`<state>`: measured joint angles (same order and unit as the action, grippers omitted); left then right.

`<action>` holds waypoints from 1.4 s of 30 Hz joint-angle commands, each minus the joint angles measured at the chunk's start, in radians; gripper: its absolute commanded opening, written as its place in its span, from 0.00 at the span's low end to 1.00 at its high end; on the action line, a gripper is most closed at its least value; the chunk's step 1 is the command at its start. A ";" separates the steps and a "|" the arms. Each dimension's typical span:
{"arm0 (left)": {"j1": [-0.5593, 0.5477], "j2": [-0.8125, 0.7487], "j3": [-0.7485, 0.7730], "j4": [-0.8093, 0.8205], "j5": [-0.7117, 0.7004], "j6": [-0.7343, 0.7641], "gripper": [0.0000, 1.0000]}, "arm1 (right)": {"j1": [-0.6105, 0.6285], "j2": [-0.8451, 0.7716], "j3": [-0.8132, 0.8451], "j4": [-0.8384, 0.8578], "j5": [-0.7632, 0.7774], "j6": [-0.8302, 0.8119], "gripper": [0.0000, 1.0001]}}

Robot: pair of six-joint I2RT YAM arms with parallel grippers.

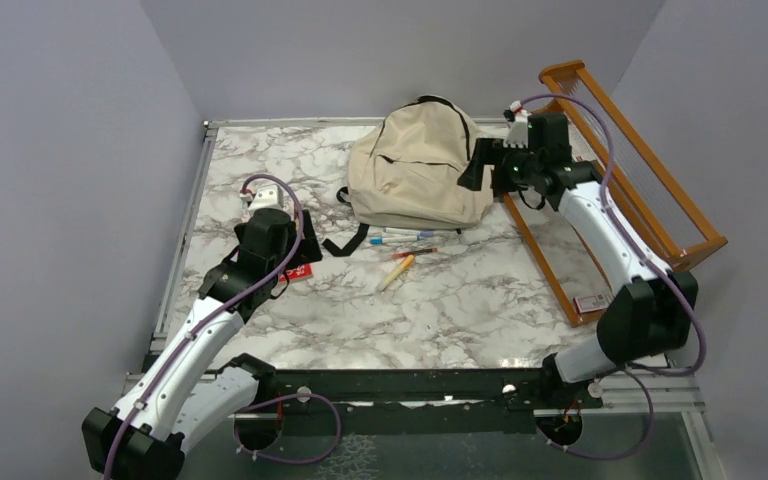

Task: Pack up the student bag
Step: Pick up the student bag at the center of the board.

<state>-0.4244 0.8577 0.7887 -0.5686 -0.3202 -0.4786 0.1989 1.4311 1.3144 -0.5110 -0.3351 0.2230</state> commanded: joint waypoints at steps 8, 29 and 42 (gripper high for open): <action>0.007 -0.040 -0.017 0.012 -0.003 -0.012 0.99 | 0.048 0.366 0.313 0.178 0.141 -0.067 0.97; 0.007 -0.060 -0.021 0.022 0.007 -0.009 0.99 | 0.048 1.005 0.982 0.272 0.288 -0.405 0.97; 0.007 -0.044 -0.025 0.023 -0.016 -0.012 0.99 | 0.047 1.194 1.094 0.316 0.313 -0.434 0.90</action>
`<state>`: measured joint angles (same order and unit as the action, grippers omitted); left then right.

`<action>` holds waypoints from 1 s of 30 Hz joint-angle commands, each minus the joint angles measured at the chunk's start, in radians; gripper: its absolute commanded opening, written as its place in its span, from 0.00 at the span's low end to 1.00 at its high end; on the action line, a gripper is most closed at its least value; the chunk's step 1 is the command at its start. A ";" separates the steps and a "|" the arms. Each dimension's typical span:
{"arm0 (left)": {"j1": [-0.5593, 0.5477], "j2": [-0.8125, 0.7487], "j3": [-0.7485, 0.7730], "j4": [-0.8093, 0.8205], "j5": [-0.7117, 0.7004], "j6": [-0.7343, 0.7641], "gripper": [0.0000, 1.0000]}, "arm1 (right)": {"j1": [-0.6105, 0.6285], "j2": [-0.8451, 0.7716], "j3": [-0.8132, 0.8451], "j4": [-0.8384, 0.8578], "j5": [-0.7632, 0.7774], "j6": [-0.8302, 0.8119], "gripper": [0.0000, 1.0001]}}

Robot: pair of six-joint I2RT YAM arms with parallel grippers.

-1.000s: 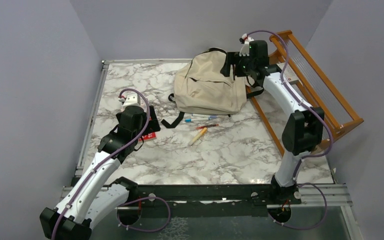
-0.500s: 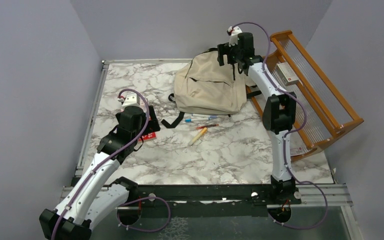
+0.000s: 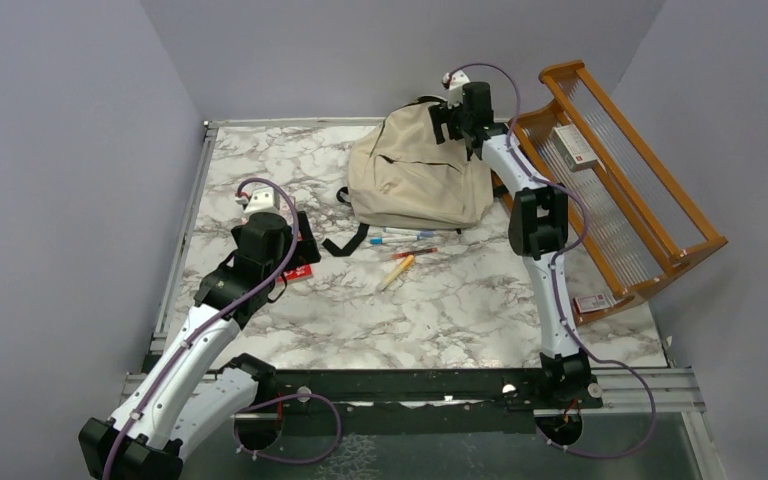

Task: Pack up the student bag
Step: Pick up the student bag at the center of the board.

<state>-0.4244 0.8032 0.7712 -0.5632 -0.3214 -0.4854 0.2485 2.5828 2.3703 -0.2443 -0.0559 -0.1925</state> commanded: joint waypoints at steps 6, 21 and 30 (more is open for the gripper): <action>0.007 0.027 -0.004 0.017 -0.015 -0.004 0.99 | -0.004 0.072 0.041 0.047 -0.008 0.002 0.62; 0.007 0.023 -0.004 0.019 -0.015 -0.004 0.99 | -0.005 -0.212 0.005 0.141 -0.017 0.030 0.01; 0.008 -0.037 0.006 0.044 0.028 0.035 0.99 | 0.003 -0.455 0.008 0.092 -0.125 0.087 0.00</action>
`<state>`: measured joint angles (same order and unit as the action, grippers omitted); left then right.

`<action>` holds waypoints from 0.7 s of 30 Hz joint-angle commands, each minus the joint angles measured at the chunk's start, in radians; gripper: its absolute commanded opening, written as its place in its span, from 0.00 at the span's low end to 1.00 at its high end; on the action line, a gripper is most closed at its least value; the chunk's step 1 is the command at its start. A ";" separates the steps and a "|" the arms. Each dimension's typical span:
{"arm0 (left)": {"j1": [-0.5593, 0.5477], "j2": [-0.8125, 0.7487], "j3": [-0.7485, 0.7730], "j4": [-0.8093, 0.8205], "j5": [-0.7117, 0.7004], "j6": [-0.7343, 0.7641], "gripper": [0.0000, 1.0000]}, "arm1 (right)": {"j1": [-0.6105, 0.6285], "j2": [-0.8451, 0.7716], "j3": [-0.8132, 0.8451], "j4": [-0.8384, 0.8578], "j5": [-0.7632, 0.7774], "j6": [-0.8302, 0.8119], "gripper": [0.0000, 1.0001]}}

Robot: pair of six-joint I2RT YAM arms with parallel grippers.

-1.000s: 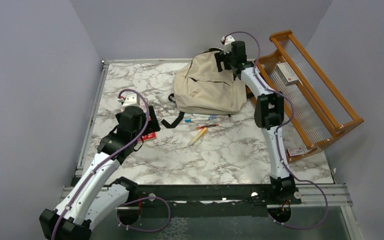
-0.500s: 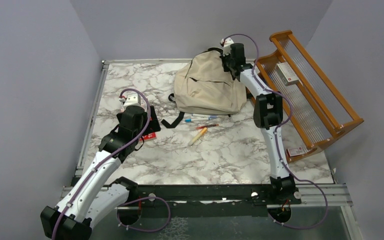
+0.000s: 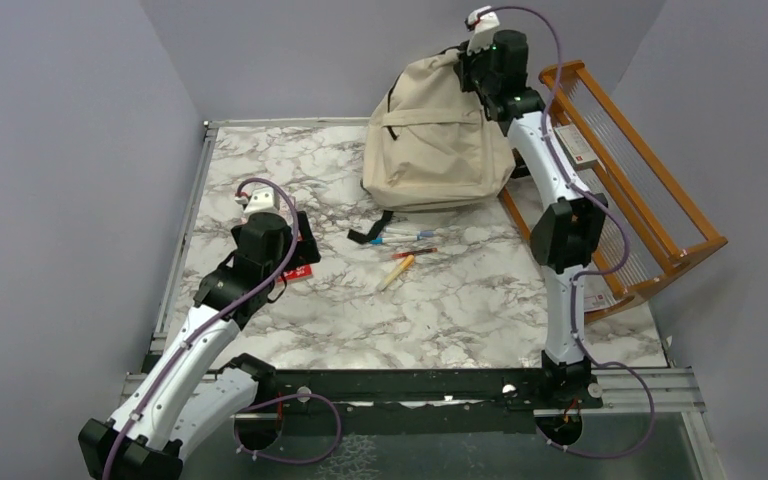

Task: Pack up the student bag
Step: Pick up the student bag at the center of the board.

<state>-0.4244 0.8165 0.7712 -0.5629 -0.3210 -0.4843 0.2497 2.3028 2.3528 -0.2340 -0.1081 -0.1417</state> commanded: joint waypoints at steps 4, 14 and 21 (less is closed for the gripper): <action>0.007 -0.097 0.046 0.058 0.062 0.066 0.99 | 0.034 -0.262 0.045 0.028 -0.123 0.025 0.01; 0.008 -0.162 0.300 0.016 0.221 0.131 0.99 | 0.145 -0.466 0.047 -0.112 -0.333 0.040 0.01; 0.007 -0.191 0.457 -0.046 0.271 0.218 0.99 | 0.158 -0.650 -0.086 -0.142 -0.636 0.096 0.01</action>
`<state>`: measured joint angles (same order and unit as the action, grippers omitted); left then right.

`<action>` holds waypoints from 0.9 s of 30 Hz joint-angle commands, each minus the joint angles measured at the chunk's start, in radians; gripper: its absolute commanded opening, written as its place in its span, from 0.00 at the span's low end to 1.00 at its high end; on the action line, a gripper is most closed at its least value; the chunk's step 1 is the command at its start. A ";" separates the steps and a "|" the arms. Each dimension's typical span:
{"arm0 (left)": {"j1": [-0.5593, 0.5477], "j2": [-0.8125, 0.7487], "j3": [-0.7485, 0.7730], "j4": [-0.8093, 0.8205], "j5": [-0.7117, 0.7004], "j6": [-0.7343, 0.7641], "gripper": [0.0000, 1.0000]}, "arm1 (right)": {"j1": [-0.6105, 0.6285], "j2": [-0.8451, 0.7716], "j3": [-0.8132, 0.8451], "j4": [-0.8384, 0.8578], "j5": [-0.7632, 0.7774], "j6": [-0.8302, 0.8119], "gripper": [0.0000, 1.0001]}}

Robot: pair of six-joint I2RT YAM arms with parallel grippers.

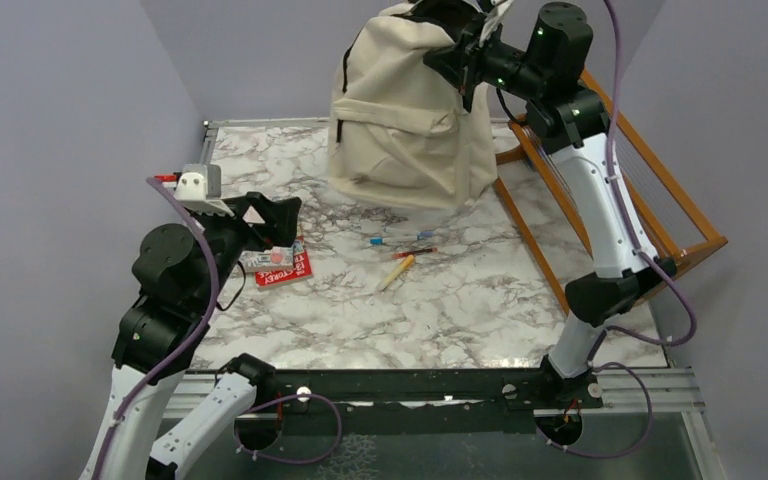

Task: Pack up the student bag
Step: Pick up the student bag at the center of the board, then place the student bag at the center of the board.

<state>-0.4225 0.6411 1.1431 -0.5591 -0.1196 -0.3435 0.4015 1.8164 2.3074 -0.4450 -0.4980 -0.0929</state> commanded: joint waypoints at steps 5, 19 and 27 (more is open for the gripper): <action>0.005 -0.006 0.205 -0.086 0.132 0.127 0.99 | 0.008 -0.307 -0.188 0.066 -0.381 0.039 0.00; 0.005 0.087 0.230 -0.117 0.331 0.169 0.99 | 0.018 -0.415 -0.327 -0.187 -0.586 -0.072 0.01; 0.005 0.106 0.227 -0.111 0.297 0.209 0.99 | 0.051 -0.459 -0.387 -0.294 -0.614 -0.190 0.01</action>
<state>-0.4210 0.7547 1.3663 -0.6838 0.1688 -0.1699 0.4404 1.4174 1.9385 -0.7216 -1.0504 -0.1974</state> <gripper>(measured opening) 0.988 0.026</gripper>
